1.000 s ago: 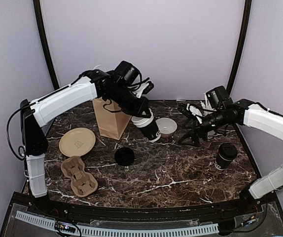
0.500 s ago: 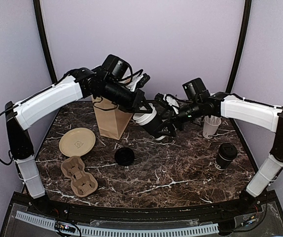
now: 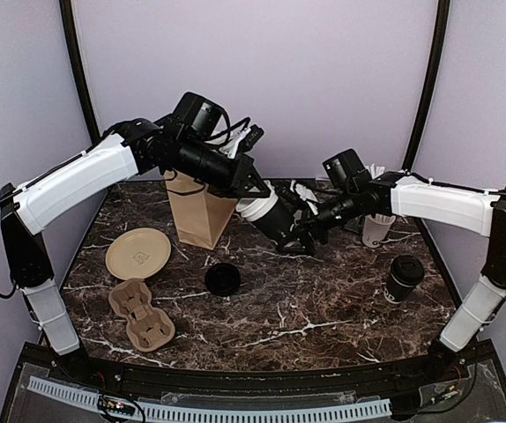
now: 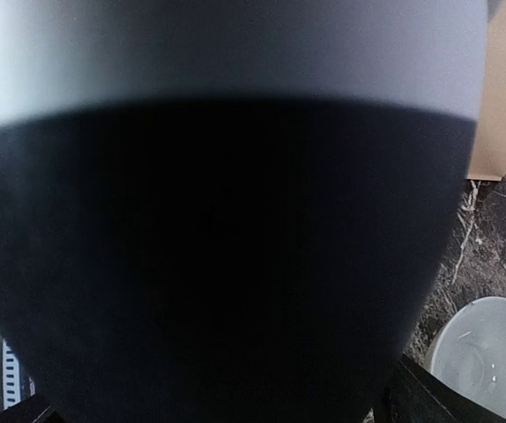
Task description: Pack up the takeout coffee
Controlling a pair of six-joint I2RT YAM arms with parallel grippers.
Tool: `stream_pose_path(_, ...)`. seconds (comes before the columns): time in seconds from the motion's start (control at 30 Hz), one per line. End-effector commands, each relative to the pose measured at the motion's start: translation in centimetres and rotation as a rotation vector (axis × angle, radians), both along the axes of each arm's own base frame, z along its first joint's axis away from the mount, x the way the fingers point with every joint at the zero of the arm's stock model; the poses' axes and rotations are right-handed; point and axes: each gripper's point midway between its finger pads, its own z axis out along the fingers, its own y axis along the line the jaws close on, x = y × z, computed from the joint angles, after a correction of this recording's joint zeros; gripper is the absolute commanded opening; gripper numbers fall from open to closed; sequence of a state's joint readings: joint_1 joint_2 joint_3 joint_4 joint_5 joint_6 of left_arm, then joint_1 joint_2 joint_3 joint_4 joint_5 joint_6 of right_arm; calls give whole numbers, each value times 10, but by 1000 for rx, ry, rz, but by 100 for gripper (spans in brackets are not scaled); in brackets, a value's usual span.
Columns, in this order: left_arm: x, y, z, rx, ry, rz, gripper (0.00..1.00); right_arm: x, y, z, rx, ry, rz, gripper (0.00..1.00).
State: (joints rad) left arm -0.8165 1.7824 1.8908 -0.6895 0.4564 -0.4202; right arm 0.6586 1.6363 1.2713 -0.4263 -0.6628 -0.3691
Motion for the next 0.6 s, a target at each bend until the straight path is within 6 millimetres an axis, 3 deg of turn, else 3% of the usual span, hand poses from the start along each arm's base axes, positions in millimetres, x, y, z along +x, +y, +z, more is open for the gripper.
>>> stream_pose_path(0.0,-8,3,30,-67,-50,-11,0,-10,-1,5,18,-10,35,96)
stream_pose_path(0.33,-5,10,29,-37,-70,13,0,-24,-6,-10,11,10,80,68)
stream_pose_path(0.57,-2,27,45,-32,-103,49,0,-29,-14,-14,23,-13,63,59)
